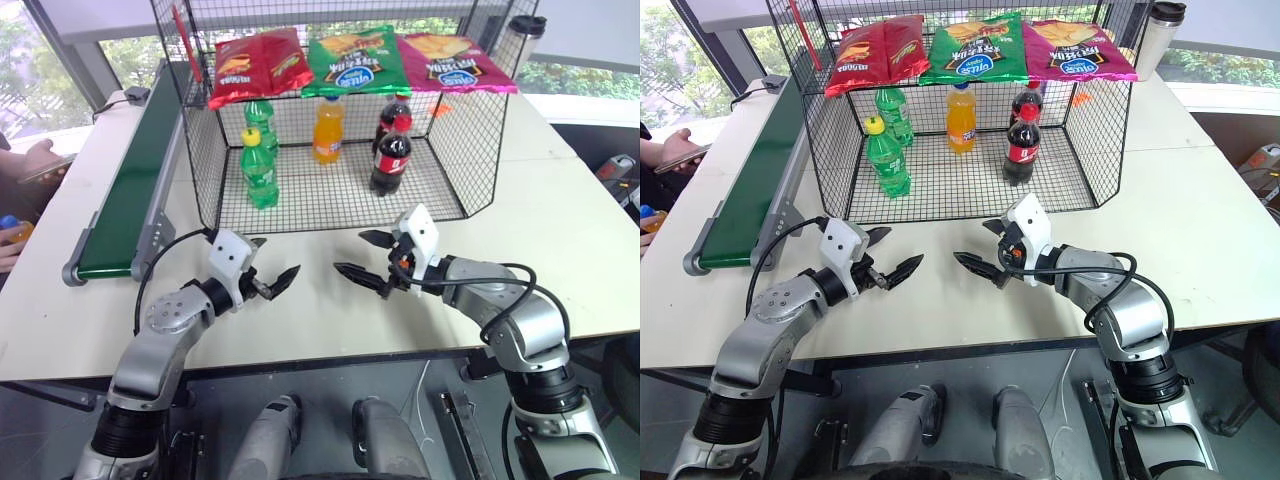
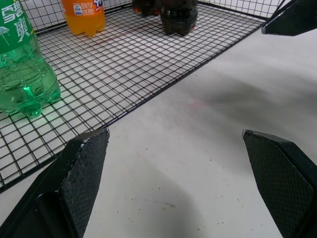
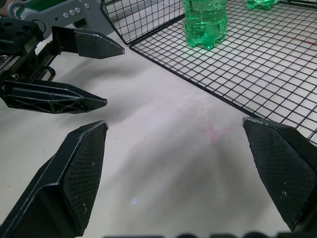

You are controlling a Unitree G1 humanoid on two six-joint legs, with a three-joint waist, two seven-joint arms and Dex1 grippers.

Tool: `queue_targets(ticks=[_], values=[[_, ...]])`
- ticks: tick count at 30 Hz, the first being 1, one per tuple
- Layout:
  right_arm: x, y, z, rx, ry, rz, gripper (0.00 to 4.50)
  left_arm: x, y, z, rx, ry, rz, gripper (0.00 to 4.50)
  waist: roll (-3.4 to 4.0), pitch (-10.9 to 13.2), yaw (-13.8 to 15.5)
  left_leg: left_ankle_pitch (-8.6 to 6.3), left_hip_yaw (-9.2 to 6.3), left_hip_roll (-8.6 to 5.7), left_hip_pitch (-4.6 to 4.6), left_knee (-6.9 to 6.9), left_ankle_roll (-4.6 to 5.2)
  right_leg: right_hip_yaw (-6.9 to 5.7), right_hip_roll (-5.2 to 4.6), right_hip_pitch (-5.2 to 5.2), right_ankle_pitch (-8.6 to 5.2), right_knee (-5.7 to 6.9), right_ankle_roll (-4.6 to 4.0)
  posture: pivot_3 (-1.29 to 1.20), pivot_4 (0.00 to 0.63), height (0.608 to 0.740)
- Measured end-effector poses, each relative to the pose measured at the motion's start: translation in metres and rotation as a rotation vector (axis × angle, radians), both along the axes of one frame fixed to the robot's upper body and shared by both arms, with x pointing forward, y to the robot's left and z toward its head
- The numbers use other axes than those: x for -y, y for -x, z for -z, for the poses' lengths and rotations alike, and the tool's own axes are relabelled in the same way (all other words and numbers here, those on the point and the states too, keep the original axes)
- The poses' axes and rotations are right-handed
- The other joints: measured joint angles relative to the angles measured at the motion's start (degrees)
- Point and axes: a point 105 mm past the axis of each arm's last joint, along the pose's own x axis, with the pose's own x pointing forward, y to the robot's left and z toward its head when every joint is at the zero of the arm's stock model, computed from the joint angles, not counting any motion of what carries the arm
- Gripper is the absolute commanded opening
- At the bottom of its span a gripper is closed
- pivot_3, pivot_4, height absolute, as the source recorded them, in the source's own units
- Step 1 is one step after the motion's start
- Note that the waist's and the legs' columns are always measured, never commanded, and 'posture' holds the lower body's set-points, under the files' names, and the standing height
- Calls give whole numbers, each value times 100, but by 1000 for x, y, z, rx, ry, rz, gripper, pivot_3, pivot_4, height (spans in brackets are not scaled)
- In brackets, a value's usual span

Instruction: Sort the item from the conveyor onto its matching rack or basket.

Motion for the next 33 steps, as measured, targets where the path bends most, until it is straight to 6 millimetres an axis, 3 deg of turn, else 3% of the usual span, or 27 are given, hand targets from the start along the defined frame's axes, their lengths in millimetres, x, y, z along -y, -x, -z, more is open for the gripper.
queue_targets(ticks=[13, 18, 26, 33], values=[[-1, 2, 0, -3, -2, -18, 4474, -1, -1, 0, 1, 2, -12, 4500, 0, 0, 0, -4, 0, 0, 0, 0, -7, 0, 0, 0, -1, 0, 2, 0, 150, 739], [-3, 5, -5, 9, -6, -48, 4474, -11, -6, -2, -13, 13, -75, 4500, 0, 0, -2, -4, -1, 0, 0, 0, -6, 0, 0, 0, -6, 0, 10, 0, 150, 739], [-13, 8, -24, 70, -3, -121, 4474, -30, -10, -19, 22, 57, -197, 4500, -1, 0, -2, -2, -1, 0, -3, 0, -2, -2, -1, -1, -4, -4, 11, 0, 150, 739], [-19, 18, -29, 82, 15, -208, 4474, -45, 2, -41, 76, 93, -275, 4500, -1, 0, -2, -6, 0, 0, -3, -1, -7, -2, -1, -1, -7, -4, 13, 0, 150, 739]])
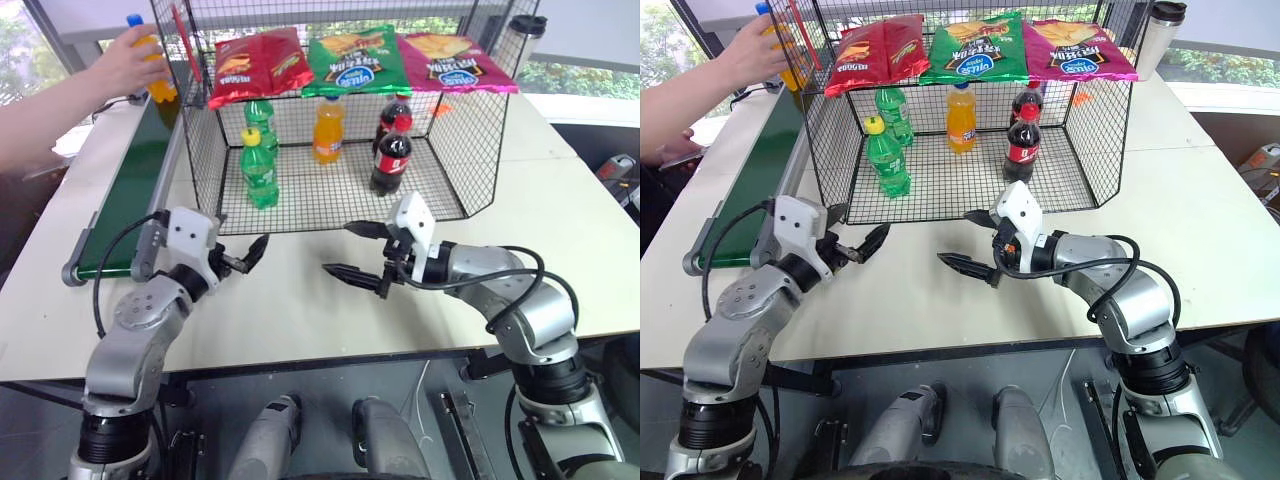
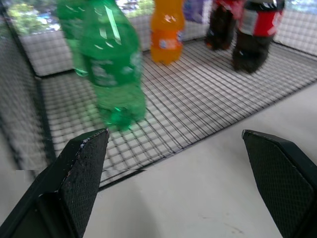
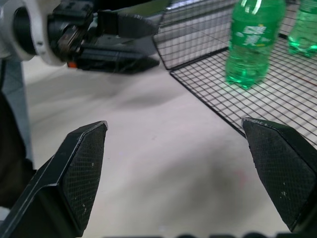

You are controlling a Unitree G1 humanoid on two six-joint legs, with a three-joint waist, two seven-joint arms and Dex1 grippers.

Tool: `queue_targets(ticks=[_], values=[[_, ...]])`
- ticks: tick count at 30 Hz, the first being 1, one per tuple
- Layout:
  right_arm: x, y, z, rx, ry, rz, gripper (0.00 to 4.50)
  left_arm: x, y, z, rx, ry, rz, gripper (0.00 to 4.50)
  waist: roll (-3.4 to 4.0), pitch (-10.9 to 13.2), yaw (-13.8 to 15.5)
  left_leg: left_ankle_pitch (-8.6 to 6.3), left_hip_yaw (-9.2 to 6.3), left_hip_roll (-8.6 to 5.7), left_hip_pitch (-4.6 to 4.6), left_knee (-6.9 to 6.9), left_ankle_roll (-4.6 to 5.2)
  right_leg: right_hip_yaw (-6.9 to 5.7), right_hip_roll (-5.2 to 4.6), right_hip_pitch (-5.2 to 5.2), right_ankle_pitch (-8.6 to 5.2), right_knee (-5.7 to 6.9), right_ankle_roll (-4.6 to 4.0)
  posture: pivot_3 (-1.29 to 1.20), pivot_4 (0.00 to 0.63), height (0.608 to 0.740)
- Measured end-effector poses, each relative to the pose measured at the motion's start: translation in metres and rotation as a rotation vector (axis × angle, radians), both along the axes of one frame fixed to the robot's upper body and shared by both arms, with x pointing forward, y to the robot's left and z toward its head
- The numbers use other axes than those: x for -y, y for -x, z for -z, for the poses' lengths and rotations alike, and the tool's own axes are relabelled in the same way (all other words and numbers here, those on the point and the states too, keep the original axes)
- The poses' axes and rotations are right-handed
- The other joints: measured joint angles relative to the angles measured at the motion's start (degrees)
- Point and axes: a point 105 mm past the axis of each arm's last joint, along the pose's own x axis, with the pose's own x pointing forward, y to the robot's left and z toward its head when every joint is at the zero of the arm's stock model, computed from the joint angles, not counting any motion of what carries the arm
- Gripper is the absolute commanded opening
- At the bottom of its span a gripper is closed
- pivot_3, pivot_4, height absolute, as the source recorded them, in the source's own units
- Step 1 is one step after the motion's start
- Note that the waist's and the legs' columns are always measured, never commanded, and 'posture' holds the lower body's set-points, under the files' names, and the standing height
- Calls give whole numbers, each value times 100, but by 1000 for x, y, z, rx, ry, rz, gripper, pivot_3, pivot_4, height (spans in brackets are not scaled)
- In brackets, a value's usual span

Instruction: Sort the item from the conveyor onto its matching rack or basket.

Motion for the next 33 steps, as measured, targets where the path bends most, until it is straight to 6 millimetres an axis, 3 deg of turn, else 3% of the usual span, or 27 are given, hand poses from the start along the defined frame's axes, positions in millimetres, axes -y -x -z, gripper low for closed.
queue_targets(ticks=[10, 15, 24, 33], values=[[-6, 10, -7, 0, -10, -115, 4474, -30, 17, -10, -19, 25, -124, 4500, 0, 0, 0, -1, 0, 0, 0, 0, -1, 0, 0, 0, 2, -1, -5, 0, 150, 739], [-7, 14, -8, 11, 3, -150, 4474, -67, 30, 0, -72, -22, -214, 4500, 0, 0, 1, -2, 1, 2, 0, -2, -2, 2, 0, -1, -3, -1, -7, 0, 150, 739], [-12, 20, -6, 52, 35, -212, 4474, -132, 40, -1, -89, -42, -378, 4500, 0, 0, 5, -6, 2, 2, -4, -9, 0, 3, -7, 0, -6, -19, -5, 0, 150, 739], [-14, 23, -8, 78, 31, -244, 4474, -158, 40, 3, -100, -19, -446, 4500, 0, 0, 4, -6, 1, 3, -5, -11, 0, 3, -7, 0, -5, -23, -8, 0, 150, 739]])
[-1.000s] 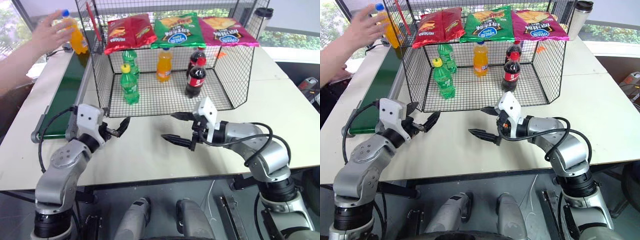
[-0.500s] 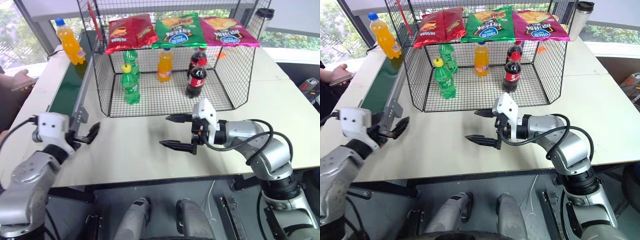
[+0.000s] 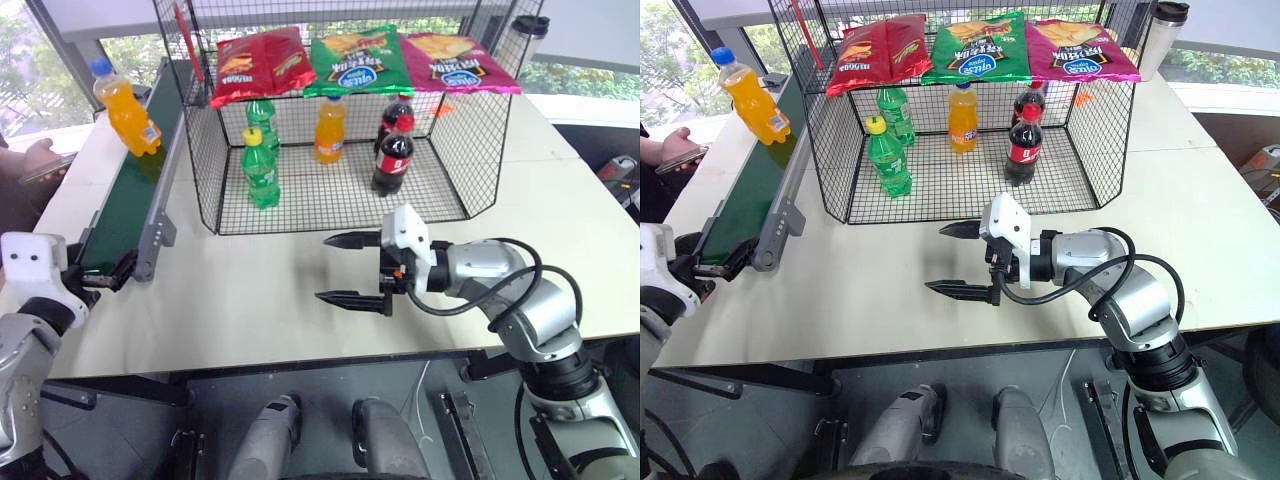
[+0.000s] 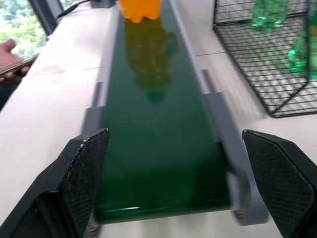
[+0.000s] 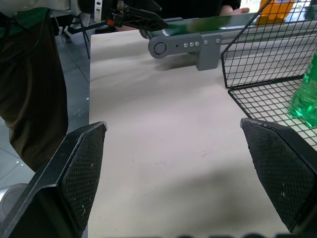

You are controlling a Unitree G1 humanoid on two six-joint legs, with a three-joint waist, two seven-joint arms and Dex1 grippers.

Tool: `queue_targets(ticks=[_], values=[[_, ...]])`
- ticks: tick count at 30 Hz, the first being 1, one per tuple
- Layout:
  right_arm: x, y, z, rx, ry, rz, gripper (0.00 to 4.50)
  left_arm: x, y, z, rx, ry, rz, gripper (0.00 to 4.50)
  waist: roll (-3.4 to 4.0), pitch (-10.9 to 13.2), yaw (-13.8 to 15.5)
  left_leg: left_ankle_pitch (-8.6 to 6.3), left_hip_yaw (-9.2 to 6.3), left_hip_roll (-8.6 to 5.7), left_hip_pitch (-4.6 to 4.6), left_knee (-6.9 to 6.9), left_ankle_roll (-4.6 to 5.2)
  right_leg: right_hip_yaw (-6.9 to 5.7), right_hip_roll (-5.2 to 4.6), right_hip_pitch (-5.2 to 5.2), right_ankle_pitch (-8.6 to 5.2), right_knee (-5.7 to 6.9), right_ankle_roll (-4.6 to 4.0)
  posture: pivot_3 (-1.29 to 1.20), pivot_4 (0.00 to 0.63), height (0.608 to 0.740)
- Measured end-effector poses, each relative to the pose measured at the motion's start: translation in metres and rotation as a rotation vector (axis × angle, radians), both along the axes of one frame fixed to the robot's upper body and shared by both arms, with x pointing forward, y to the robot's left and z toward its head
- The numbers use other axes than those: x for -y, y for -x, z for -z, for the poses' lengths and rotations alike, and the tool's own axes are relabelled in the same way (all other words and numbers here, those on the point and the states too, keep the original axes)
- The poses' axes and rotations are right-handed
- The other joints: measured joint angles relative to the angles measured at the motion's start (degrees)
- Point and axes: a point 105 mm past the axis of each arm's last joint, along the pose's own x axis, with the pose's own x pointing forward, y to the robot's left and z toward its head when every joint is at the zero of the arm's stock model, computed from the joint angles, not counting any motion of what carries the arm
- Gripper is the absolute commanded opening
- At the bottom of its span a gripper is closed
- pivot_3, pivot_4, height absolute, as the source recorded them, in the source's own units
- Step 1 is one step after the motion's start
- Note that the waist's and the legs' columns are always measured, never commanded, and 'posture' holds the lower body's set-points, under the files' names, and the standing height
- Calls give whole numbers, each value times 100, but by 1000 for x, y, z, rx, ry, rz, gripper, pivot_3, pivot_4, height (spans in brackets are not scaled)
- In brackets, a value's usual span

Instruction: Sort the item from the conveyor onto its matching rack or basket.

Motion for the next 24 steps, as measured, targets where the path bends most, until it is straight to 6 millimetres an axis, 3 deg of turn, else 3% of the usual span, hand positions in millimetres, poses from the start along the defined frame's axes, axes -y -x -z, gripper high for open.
queue_targets(ticks=[24], values=[[2, 0, 10, 22, 18, 15, 4474, -5, -15, -8, 58, -16, -49, 4500, 0, 0, -2, -1, 0, 0, -2, -6, 3, -1, 1, -1, 10, -10, -11, 0, 150, 739]])
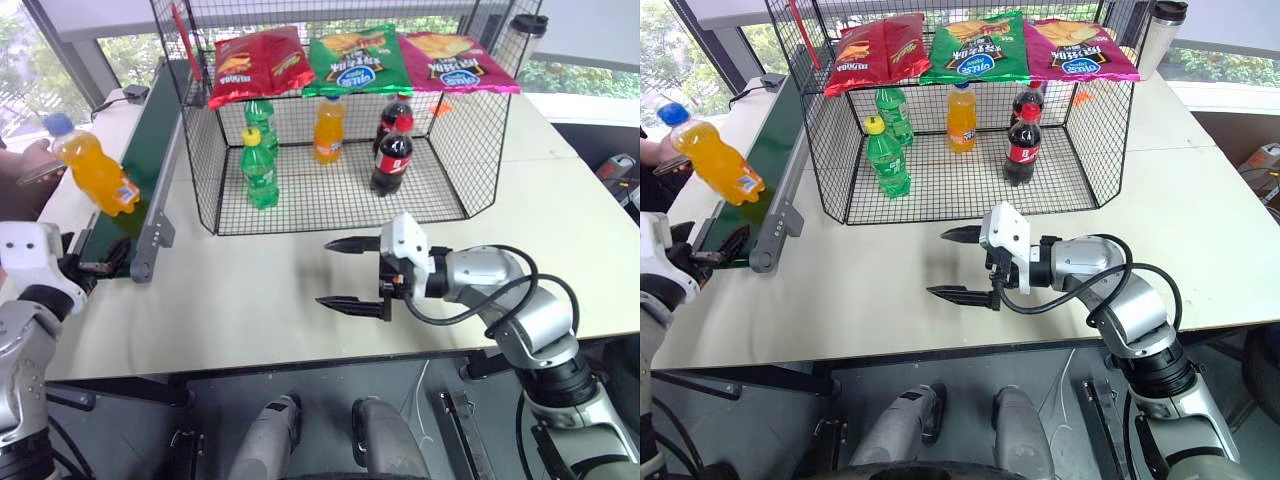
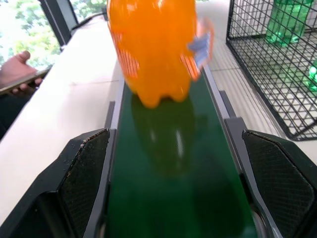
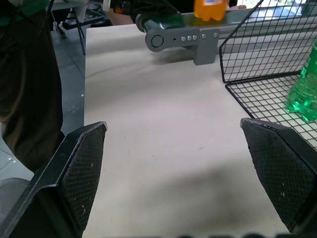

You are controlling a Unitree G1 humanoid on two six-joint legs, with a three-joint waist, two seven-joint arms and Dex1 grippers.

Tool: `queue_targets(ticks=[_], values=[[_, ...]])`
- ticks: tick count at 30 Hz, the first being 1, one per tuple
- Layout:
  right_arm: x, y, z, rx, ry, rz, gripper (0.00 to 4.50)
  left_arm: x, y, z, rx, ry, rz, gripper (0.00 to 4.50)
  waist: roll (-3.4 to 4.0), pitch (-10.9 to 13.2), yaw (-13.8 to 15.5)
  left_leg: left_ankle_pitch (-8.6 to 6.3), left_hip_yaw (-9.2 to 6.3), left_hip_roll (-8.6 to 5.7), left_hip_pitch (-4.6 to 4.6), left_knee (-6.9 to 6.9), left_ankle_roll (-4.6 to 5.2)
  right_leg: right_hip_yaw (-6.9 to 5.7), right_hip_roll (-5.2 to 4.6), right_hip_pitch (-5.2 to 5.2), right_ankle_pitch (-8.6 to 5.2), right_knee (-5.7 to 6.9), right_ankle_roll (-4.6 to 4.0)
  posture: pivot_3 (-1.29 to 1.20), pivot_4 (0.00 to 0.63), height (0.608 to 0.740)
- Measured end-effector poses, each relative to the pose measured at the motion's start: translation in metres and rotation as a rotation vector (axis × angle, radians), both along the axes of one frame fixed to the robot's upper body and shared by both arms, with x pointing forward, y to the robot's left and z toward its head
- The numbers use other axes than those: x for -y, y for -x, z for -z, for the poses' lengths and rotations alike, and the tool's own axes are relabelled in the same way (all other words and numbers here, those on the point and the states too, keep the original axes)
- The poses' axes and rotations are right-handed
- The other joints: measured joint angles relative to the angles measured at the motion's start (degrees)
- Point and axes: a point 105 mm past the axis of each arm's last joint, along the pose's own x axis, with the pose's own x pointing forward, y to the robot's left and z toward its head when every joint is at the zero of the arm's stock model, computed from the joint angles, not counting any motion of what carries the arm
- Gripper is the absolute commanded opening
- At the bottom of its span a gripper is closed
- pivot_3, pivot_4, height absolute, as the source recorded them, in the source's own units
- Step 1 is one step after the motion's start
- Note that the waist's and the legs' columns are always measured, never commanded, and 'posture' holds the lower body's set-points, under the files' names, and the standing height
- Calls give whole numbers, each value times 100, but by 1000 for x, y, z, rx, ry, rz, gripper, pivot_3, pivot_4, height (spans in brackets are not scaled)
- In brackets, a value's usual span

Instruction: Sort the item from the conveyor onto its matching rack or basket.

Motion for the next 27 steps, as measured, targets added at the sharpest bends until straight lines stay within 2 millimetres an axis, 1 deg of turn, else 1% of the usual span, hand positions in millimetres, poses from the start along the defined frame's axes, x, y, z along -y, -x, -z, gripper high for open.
queue_targets(ticks=[5, 11, 13, 15, 16, 18, 21, 25, 27], values=[[0, 0, 1, -2, 2, 1, 4474, -2, -5, -4, 21, -7, -16, 4500, 0, 0, 2, 0, 0, 0, 0, 0, 0, 0, 0, 0, 1, 0, 1, 0, 150, 739], [0, 0, 1, -3, 2, 3, 4474, -4, -13, -2, 21, -28, -37, 4500, 0, 0, 3, 0, 1, 0, 0, 1, 0, -1, 1, 1, 1, 0, 2, 0, 150, 739], [0, 0, 1, -2, 2, 4, 4500, -3, -13, 2, 9, -37, -27, 3963, 0, 0, -1, 0, 1, 0, 0, 1, 0, -1, 1, 1, 1, 0, 2, 0, 150, 739], [1, 0, 2, -3, 3, 8, 4500, 0, -13, 2, 18, -41, -3, 3233, 0, 0, 1, 0, 1, 0, 0, 0, 0, -1, 1, 0, 1, 0, 1, 0, 150, 739], [1, -1, 2, -3, 3, 10, 4500, 2, -14, 1, 25, -26, 17, 3051, 0, 0, 2, 0, 0, 0, 0, 0, 0, -1, 1, 0, 1, 0, 1, 0, 150, 739], [1, -1, 2, -2, 3, 13, 4500, 7, -15, 1, 43, 24, 45, 3046, -4, 1, 15, 0, -2, 0, 0, 1, 0, -2, 1, 1, 1, 0, 1, 0, 150, 739], [1, -1, 2, -1, 3, 15, 4500, 9, -19, -10, 82, 82, 58, 3046, -13, 2, 15, 0, -4, 0, 0, 3, 0, -5, 2, 2, 1, 1, 2, 0, 150, 739], [1, -1, 2, 0, 6, 17, 4500, 5, -24, -38, 149, 100, 64, 3046, -17, 3, 5, 1, -3, 0, 0, 2, 1, -6, 2, 1, 5, 1, 9, 0, 150, 739], [1, -1, 2, 0, 6, 17, 4500, 11, -26, -49, 167, 97, 113, 3046, -17, 3, 3, 1, 0, -1, 0, 2, 1, -6, 2, 1, 9, 1, 16, 0, 150, 739]])
